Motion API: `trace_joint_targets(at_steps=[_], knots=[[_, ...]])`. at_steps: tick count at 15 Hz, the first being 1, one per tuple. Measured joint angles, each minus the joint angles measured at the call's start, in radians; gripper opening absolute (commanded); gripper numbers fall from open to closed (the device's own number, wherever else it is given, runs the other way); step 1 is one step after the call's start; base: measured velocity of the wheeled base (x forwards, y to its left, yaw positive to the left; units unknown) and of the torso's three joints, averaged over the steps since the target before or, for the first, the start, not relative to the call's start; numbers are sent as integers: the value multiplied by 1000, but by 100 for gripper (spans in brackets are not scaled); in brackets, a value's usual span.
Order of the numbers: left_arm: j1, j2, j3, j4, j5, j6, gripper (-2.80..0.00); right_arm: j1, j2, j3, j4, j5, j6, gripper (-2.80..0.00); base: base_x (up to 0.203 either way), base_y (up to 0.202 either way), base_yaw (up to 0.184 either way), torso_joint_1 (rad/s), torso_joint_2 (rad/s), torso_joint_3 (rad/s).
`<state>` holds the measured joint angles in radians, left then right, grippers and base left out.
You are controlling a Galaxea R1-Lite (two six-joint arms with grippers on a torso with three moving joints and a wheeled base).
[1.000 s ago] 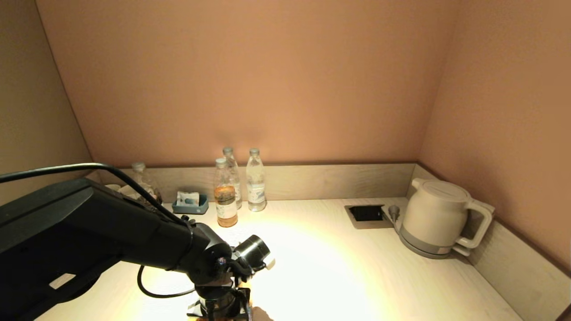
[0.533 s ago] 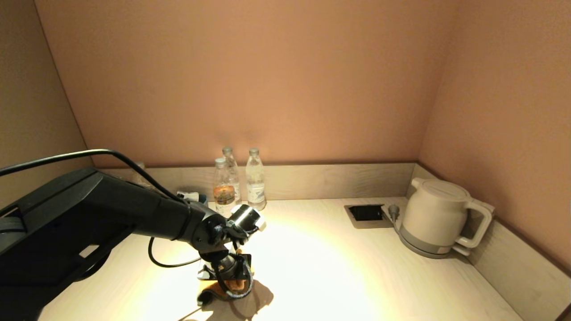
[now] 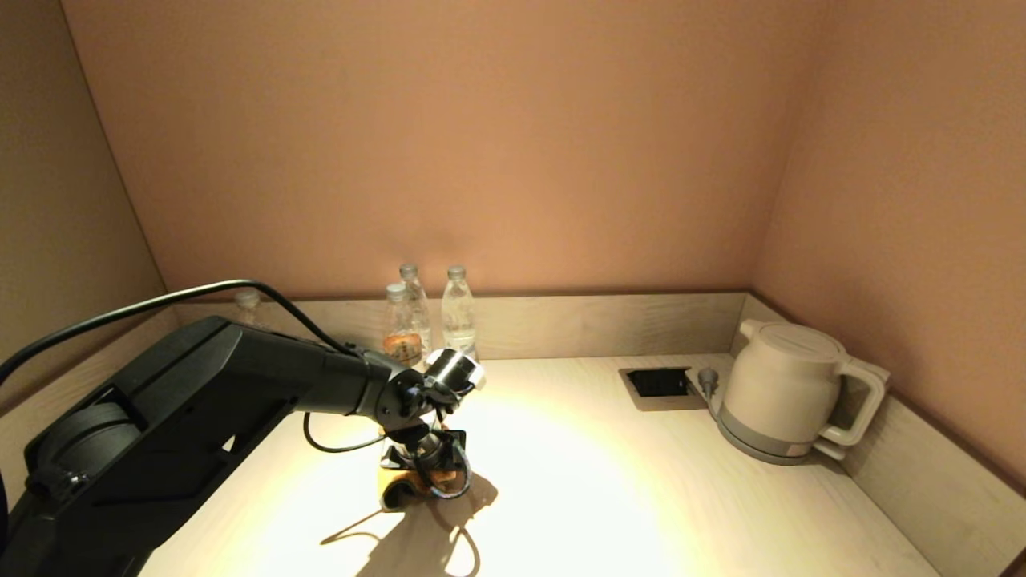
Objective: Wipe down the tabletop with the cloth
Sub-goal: Sweep the stains on the table
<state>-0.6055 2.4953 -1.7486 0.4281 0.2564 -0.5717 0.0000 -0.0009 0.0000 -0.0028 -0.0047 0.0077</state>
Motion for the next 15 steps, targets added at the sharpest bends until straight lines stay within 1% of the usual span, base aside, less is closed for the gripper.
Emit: trace_joint_targets(at_steps=[3, 6, 8, 13, 15], knots=[[-4, 30, -59, 10, -6, 27, -280, 0, 0, 0, 0, 0, 0, -280, 0, 0, 0, 0, 0, 0], [-30, 49, -130, 45, -27, 44, -280, 0, 0, 0, 0, 0, 1, -280, 0, 0, 0, 0, 0, 0], [-69, 53, -162, 62, -55, 43, -280, 0, 0, 0, 0, 0, 0, -280, 0, 0, 0, 0, 0, 0], [-197, 52, -175, 69, -61, 28, -280, 0, 0, 0, 0, 0, 0, -280, 0, 0, 0, 0, 0, 0], [-268, 51, -170, 82, -72, 10, -280, 0, 0, 0, -1, 0, 0, -280, 0, 0, 0, 0, 0, 0]])
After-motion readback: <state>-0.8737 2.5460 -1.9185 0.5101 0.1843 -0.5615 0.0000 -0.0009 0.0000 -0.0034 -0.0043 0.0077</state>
